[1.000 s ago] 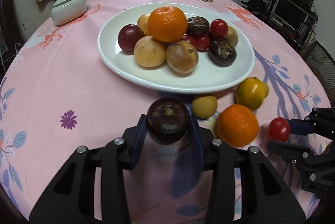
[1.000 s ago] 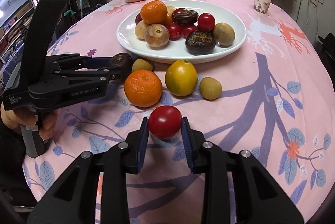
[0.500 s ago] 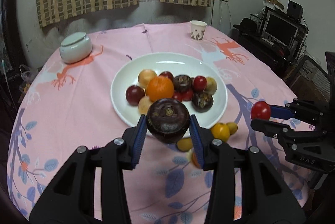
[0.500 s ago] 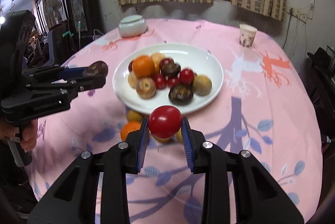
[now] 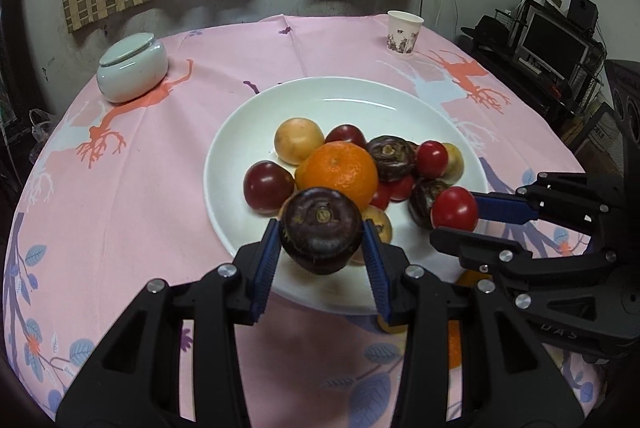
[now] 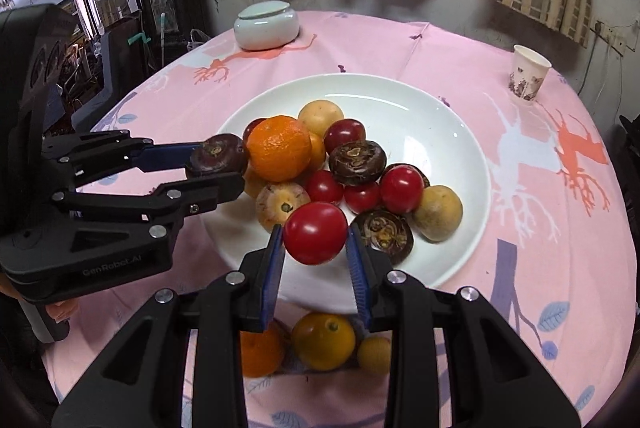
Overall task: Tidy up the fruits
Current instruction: 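Carry both fruits onto the white plate and open both tools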
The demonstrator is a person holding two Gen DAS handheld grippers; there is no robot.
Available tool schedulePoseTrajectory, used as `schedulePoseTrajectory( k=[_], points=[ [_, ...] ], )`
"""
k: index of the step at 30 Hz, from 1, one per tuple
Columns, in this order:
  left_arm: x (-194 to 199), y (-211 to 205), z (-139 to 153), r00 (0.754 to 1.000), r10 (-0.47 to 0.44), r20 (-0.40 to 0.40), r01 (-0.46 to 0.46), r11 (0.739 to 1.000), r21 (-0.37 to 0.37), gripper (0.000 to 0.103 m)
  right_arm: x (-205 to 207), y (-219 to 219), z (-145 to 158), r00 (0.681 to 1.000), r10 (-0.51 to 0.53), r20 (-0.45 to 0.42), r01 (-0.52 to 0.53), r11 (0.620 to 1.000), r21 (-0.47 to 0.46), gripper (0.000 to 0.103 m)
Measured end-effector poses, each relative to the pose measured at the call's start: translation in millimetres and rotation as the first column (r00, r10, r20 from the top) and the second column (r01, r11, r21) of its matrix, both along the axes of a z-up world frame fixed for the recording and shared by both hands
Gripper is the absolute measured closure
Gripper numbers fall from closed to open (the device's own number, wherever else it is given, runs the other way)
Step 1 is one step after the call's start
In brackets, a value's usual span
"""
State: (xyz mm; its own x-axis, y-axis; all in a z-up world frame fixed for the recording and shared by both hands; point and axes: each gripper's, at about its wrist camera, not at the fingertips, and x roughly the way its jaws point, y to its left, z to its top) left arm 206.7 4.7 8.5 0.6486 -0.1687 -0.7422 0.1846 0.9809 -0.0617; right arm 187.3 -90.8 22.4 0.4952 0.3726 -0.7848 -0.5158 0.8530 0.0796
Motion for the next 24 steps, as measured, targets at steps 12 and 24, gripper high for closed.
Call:
schedulePoseTrajectory(
  k=[12, 24],
  points=[
    [33, 10, -6, 0.999, 0.028, -0.021, -0.028, 1.0, 0.005, 0.052, 20, 3, -11, 1.0, -0.009, -0.014, 0.009, 1.0, 0.017, 0.045],
    [0, 8, 27, 0.997, 0.026, 0.077, -0.024, 1.0, -0.018, 0.032, -19, -33, 16, 0.999, -0.041, 0.016, 0.04, 0.997, 0.062, 0.043]
  ],
)
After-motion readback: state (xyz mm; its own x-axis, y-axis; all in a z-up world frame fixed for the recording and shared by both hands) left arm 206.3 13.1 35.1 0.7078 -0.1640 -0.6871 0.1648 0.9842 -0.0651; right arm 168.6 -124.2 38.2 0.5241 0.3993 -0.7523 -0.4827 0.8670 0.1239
